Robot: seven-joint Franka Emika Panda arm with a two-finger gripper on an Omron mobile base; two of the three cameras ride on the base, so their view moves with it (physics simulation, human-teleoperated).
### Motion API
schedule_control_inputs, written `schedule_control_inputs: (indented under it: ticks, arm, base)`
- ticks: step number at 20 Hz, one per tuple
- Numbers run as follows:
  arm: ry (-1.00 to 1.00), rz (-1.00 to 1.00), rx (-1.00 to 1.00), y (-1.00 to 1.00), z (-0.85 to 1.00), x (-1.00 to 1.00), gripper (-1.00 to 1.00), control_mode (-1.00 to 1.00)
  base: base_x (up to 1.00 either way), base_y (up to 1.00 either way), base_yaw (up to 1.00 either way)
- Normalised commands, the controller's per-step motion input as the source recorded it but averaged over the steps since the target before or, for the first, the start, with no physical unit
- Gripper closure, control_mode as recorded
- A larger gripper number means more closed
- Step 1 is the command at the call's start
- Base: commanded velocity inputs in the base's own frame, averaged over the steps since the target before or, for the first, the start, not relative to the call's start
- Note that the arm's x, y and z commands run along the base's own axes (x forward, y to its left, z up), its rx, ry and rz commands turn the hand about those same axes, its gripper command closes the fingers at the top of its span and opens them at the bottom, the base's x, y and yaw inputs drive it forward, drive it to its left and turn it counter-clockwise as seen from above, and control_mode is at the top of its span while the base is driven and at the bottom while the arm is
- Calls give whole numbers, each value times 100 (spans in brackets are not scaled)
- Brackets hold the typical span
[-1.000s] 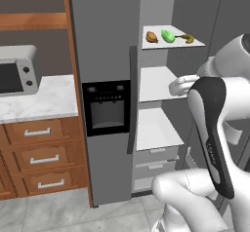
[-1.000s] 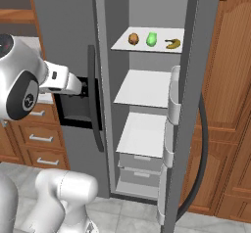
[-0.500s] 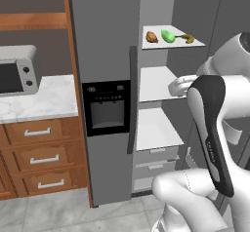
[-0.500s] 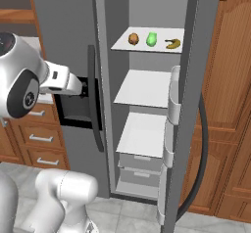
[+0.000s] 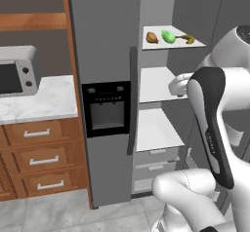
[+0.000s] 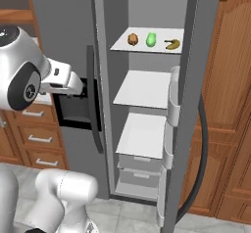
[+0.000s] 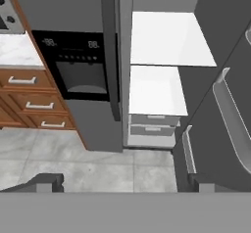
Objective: Open the fridge, remove the banana, corn, and chicken drumstick, and place them on any counter.
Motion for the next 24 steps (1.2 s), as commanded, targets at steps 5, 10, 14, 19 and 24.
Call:
schedule_control_inputs:
  ticks: [5,10,14,19,24]
  arm:
    - [0,0,0,0,0,0,-100,100]
    - [0,0,0,0,0,0,-100,100]
    - [0,0,0,0,0,0,-100,100]
    - [0,0,0,0,0,0,-100,100]
    - [0,0,0,0,0,0,-100,100]
  base:
    - [13,-44,0]
    - [14,-47,0]
    - [51,-5,0]
    - [62,0,1]
    - [67,-2,0]
